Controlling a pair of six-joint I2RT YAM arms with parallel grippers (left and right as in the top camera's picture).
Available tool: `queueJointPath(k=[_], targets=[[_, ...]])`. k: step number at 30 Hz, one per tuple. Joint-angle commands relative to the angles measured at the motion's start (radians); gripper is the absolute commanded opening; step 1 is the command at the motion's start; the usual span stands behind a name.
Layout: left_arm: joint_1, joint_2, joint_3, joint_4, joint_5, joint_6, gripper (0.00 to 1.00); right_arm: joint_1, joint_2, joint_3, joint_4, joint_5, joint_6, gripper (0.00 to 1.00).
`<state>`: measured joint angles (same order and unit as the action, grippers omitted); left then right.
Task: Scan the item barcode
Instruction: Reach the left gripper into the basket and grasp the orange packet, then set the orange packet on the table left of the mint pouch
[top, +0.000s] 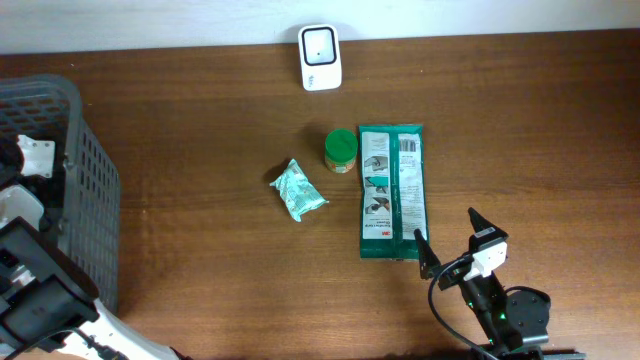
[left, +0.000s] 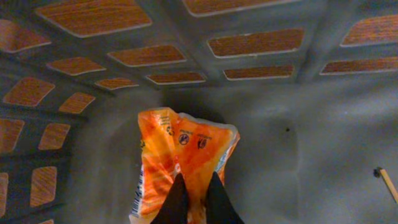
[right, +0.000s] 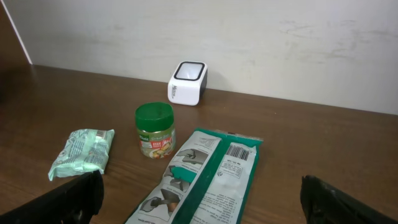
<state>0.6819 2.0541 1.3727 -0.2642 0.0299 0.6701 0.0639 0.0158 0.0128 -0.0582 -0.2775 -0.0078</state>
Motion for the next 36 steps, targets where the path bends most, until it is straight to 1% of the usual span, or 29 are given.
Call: queueJointPath(k=[1,7,11,13,15,17,18,19,20,22,25,27,32,36], targets=[[-0.006,0.002,-0.001,-0.014,0.019,-0.004,0.0,-0.005,-0.007,0.001,-0.014,0.001,-0.003,0.98],[-0.006,-0.178,-0.001,-0.016,0.016,-0.123,0.0,-0.005,-0.007,0.001,-0.014,0.001,-0.003,0.98],[-0.006,-0.385,-0.001,-0.013,0.016,-0.181,0.0,-0.005,-0.007,0.001,-0.014,0.001,-0.003,0.98],[-0.006,-0.482,-0.001,-0.009,0.016,-0.235,0.0,-0.005,-0.007,0.001,-0.014,0.001,-0.003,0.98],[-0.006,-0.594,-0.001,-0.01,0.016,-0.31,0.0,-0.005,-0.007,0.001,-0.014,0.001,-0.003,0.98],[-0.006,-0.688,-0.001,-0.018,0.016,-0.416,0.0,-0.005,-0.007,0.001,-0.014,0.001,-0.003,0.98],[-0.006,-0.743,-0.001,-0.029,0.02,-0.51,0.0,-0.005,-0.007,0.001,-0.014,0.001,-0.003,0.98],[-0.009,-0.781,-0.001,-0.042,0.033,-0.571,0.0,-0.005,-0.007,0.001,-0.014,0.001,-0.003,0.98],[-0.016,-0.823,-0.001,-0.055,0.068,-0.626,0.0,-0.005,-0.007,0.001,-0.014,0.001,-0.003,0.98],[-0.04,-0.878,-0.001,-0.07,0.137,-0.69,0.0,-0.005,-0.007,0.001,-0.014,0.001,-0.003,0.98],[-0.115,-0.924,-0.002,-0.099,0.253,-0.752,0.0,-0.005,-0.007,0.001,-0.014,0.001,-0.003,0.98],[-0.192,-0.928,-0.002,-0.139,0.298,-0.753,0.0,-0.005,-0.007,0.001,-0.014,0.001,-0.003,0.98],[-0.412,-0.889,-0.002,-0.266,0.296,-0.753,0.0,-0.005,-0.007,0.001,-0.014,0.001,-0.003,0.98],[-0.561,-0.805,-0.002,-0.351,0.296,-0.753,0.0,-0.005,-0.007,0.001,-0.014,0.001,-0.003,0.98]])
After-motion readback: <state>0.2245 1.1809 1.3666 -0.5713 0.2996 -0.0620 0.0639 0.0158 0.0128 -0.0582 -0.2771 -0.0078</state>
